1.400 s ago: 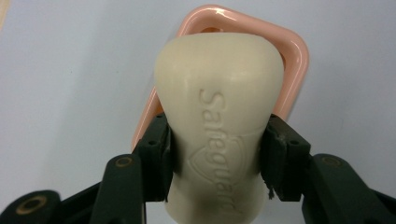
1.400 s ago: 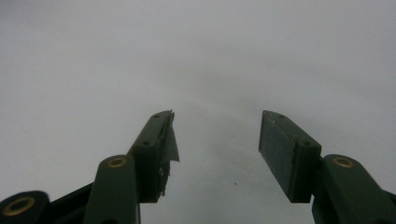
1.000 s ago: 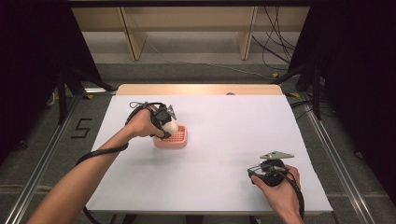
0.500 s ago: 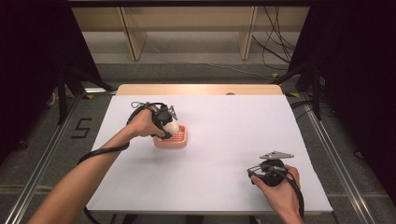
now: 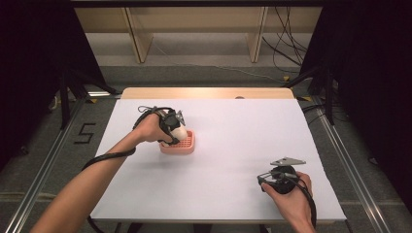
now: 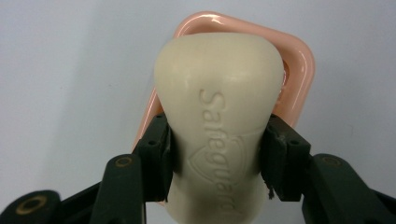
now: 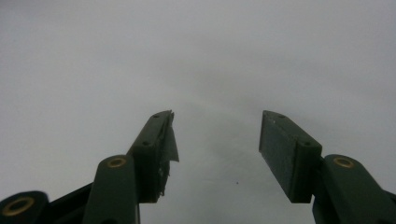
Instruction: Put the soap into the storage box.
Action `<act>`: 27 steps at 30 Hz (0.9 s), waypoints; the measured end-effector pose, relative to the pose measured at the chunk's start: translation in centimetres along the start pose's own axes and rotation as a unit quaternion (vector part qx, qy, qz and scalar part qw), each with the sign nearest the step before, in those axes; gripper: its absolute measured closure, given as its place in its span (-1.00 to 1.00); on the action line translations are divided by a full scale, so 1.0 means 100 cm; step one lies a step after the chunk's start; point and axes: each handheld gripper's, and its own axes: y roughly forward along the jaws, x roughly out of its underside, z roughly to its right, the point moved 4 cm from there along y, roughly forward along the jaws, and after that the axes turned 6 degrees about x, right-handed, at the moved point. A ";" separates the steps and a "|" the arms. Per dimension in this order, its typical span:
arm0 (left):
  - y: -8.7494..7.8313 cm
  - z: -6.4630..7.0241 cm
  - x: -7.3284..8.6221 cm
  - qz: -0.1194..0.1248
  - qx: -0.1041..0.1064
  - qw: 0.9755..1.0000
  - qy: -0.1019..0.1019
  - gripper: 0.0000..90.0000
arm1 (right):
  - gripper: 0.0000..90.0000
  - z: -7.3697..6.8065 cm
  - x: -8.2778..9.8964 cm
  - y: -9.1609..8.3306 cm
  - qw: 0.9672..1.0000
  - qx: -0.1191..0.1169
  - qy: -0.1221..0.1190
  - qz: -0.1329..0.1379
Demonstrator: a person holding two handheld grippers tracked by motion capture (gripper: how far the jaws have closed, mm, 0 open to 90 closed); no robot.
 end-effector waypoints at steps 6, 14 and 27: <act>0.001 -0.001 0.000 0.000 -0.001 1.000 -0.003 0.10 | 0.00 0.000 -0.001 -0.001 1.000 0.001 -0.001 0.007; 0.003 -0.003 0.001 -0.001 0.000 1.000 -0.005 0.10 | -0.01 0.000 -0.002 -0.002 1.000 -0.001 -0.004 0.012; 0.006 -0.004 0.000 -0.003 0.003 1.000 -0.004 0.10 | -0.03 0.000 -0.001 -0.002 1.000 0.000 0.001 0.009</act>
